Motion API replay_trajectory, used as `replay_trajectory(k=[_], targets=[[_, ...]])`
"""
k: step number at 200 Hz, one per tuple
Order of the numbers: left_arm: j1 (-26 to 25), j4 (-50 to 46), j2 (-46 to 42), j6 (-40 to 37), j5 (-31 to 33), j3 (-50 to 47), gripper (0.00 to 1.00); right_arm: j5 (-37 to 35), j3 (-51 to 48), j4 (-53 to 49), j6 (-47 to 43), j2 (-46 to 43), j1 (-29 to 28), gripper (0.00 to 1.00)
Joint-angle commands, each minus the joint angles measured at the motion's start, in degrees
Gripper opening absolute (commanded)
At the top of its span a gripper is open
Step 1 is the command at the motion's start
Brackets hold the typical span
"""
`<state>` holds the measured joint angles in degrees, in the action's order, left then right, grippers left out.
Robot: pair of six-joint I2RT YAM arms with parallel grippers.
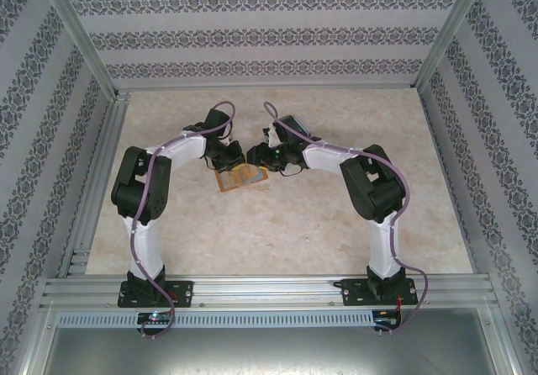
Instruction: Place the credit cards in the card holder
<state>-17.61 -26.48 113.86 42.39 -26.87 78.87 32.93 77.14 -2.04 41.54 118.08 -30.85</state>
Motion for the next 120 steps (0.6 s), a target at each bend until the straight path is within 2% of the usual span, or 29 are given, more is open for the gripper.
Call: replay_trajectory(k=[1,48,120], targets=[[-0.28,-0.24,-3.67,0.87,0.79,-1.16,0.14,2.82,0.73,2.04,1.08,-2.20,0.05,0.47],[1.02,-0.43,-6.44,1.37,1.20,-3.89,0.20,5.59,1.55,4.53,3.16,-0.48,-0.61,0.47],[5.82,6.95,-12.99,6.94,-1.01,-14.16,0.21,8.60,4.56,6.17,5.48,2.80,-2.07,0.47]])
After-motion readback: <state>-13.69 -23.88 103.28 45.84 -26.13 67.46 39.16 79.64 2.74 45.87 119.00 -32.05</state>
